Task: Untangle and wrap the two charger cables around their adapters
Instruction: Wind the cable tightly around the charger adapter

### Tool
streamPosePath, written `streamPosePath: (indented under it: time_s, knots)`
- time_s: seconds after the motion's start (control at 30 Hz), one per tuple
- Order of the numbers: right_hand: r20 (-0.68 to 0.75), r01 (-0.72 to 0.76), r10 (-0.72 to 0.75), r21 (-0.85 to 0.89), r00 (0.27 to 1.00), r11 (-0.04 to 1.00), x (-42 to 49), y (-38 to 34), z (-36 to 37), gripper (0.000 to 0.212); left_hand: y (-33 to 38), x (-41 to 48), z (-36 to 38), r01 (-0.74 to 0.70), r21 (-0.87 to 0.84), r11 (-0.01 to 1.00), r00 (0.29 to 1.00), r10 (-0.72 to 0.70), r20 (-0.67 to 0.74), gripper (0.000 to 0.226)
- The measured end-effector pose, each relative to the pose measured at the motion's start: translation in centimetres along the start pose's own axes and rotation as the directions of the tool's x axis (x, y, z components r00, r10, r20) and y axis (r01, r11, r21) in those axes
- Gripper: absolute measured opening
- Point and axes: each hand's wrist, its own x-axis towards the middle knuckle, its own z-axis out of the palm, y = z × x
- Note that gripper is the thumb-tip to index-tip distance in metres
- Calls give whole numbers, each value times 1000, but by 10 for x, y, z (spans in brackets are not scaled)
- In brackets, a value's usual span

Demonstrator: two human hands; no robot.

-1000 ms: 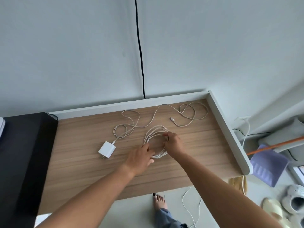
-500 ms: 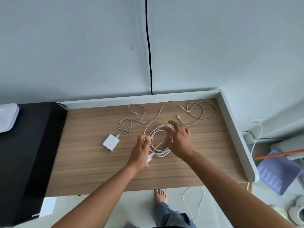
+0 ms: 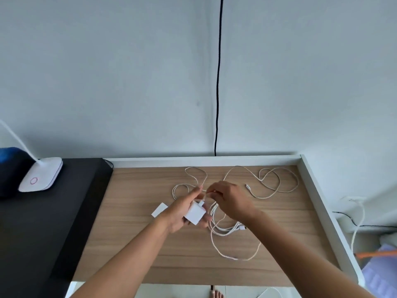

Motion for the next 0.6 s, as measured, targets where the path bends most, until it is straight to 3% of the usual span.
streamPosePath:
  time_s: [0.13, 0.23, 0.37, 0.6]
  knots:
    - [-48, -100, 107, 129, 993, 987, 24, -21, -12, 9, 18, -12, -16, -90, 56, 994, 991, 84, 108, 40]
    - [-65, -176, 183, 101, 981, 979, 38, -36, -23, 9, 36, -18, -29, -125, 120, 985, 987, 111, 120, 44]
    - [-148, -248, 260, 98, 954, 964, 55, -49, -39, 7, 60, -24, -42, -194, 271, 943, 979, 168, 118, 33]
    - [-269, -282, 372, 320, 888, 905, 76, -74, -52, 5, 91, -33, -40, -335, 171, 927, 938, 312, 148, 53]
